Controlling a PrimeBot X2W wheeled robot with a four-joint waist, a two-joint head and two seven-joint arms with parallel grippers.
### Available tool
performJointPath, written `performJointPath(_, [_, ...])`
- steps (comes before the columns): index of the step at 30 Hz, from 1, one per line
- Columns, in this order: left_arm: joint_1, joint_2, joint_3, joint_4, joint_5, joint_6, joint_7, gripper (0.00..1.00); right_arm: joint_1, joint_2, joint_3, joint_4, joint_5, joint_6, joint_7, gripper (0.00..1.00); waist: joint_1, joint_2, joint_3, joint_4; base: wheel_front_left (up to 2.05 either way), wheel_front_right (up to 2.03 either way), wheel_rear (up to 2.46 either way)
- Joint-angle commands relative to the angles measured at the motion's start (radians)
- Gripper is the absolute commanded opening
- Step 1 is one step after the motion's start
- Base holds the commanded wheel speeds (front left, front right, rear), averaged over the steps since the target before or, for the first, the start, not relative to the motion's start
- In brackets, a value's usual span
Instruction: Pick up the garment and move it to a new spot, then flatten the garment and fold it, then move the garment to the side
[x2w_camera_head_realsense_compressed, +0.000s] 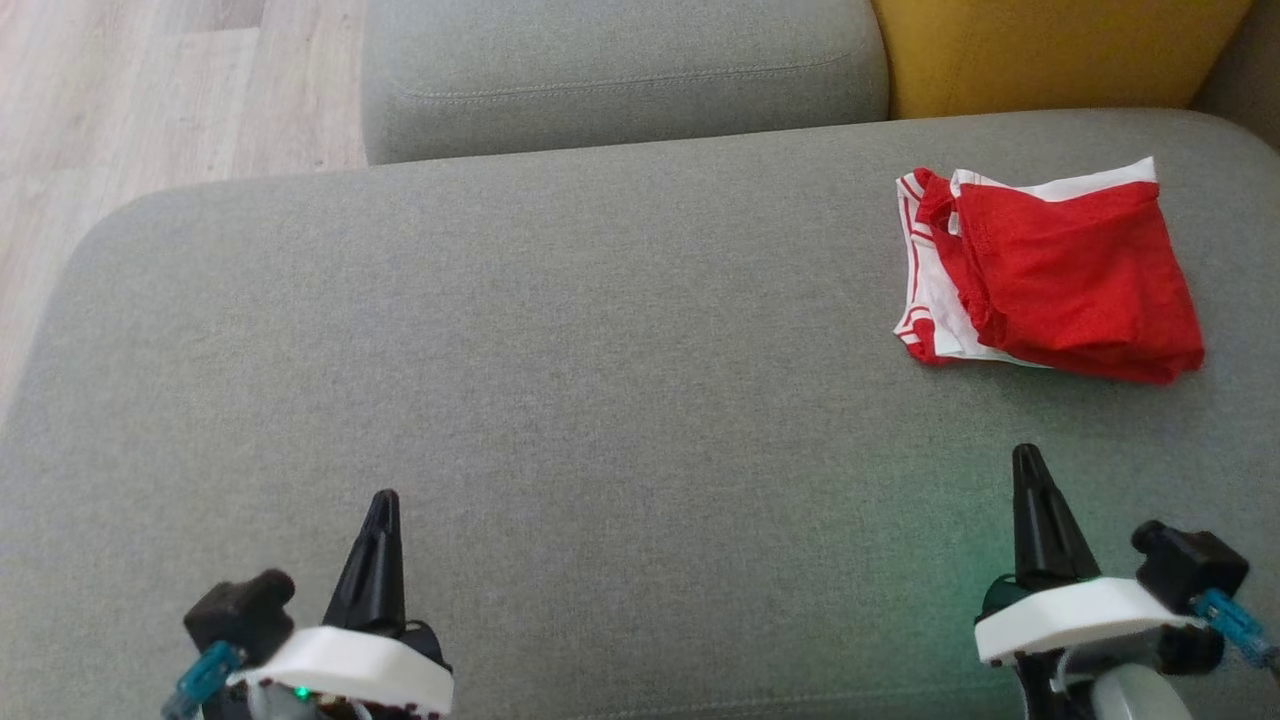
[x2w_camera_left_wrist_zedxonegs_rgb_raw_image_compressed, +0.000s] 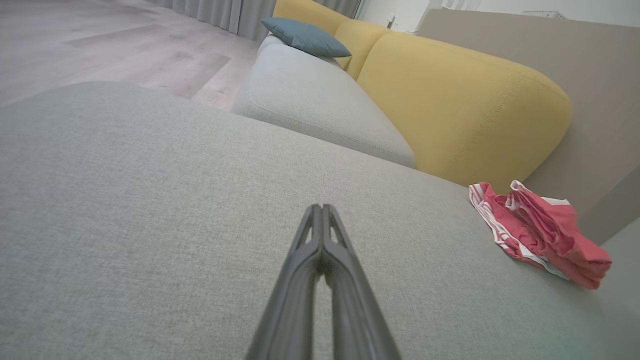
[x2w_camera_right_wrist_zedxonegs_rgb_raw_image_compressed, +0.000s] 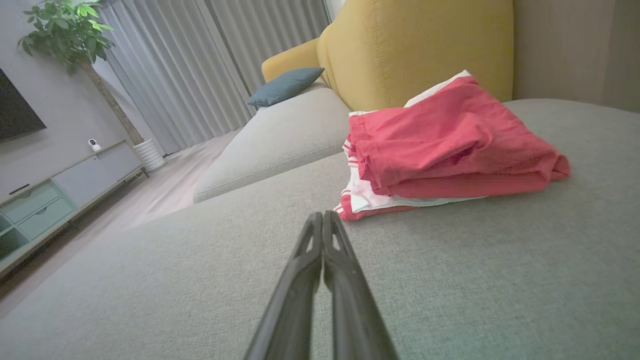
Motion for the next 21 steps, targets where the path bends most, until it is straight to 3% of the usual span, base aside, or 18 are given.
performJointPath(1, [-0.054, 0.008, 0.019, -0.027, -0.026, -0.007, 0.006, 0.0, -0.05, -0.003, -0.004, -0.036, 0.028, 0.0, 0.006, 0.0, 0.0, -0.0001, 0.0, 0.0, 0.0, 0.0, 0.0])
performJointPath(21, [-0.08, 0.017, 0.055, -0.006, -0.241, -0.03, 0.055, 0.0, -0.058, -0.005, -0.026, -0.046, 0.25, 0.001, 0.062, 0.0, 0.0, -0.0001, 0.002, 0.006, 0.0, 0.0, 0.0])
